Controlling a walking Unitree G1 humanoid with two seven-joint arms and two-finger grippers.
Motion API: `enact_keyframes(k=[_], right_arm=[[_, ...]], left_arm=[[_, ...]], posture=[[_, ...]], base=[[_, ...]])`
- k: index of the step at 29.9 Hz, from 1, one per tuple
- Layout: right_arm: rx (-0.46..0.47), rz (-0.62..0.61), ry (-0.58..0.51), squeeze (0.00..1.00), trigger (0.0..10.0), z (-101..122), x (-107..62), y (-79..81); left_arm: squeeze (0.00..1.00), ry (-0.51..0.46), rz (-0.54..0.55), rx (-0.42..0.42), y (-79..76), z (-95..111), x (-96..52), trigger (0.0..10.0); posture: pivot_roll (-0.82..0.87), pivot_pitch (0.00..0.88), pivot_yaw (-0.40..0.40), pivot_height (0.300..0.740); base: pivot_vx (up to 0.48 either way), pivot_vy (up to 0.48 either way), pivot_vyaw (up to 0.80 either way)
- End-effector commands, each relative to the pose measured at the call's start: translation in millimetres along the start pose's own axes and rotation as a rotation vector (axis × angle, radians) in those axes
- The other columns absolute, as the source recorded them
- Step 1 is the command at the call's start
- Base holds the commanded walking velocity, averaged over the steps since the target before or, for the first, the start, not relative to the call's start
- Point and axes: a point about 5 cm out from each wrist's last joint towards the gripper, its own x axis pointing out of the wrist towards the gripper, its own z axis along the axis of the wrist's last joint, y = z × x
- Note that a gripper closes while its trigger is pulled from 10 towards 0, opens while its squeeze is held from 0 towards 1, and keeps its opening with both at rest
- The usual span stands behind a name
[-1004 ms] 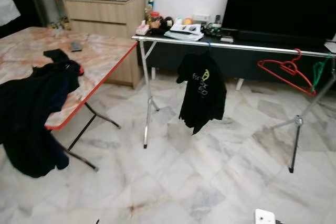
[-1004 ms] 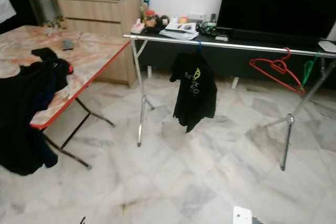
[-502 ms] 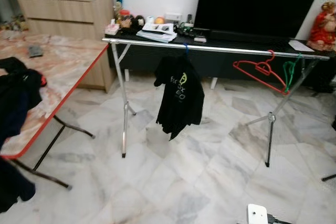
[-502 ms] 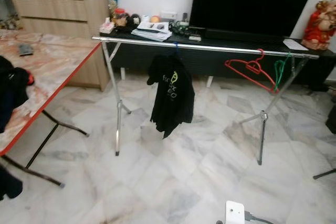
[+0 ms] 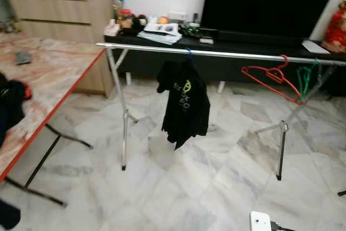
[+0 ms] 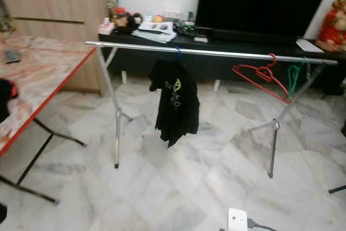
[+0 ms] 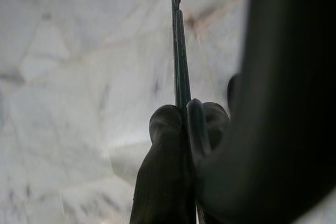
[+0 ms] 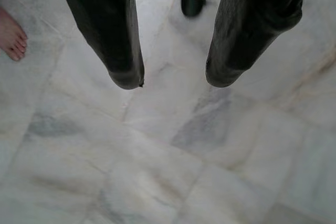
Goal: Hang hanger
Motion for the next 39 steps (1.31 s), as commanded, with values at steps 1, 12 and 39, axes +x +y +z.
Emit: enact_keyframes(k=[1,12,39], right_arm=[[0.000,-0.030,0.012,0.00,10.0,-3.1,-0.5,-11.3],[0.002,-0.035,0.014,0.00,10.0,-1.8,-0.2,-10.9],[-0.041,-0.014,0.011,0.00,10.0,0.8,0.2,-8.1]], left_arm=[[0.00,-0.006,-0.024,-0.002,-8.2,2.9,1.5,10.0],[0.00,0.001,-0.021,-0.017,-7.6,0.2,0.8,10.0],[0.00,-0.018,-0.033,-0.016,-15.7,14.7,5.9,10.0]], posture=[[0.12,0.000,-0.042,0.740],[0.12,0.000,-0.044,0.740],[0.11,0.000,-0.043,0.740]], base=[[0.322,0.000,0.00],[0.326,0.000,0.00],[0.327,0.000,0.00]])
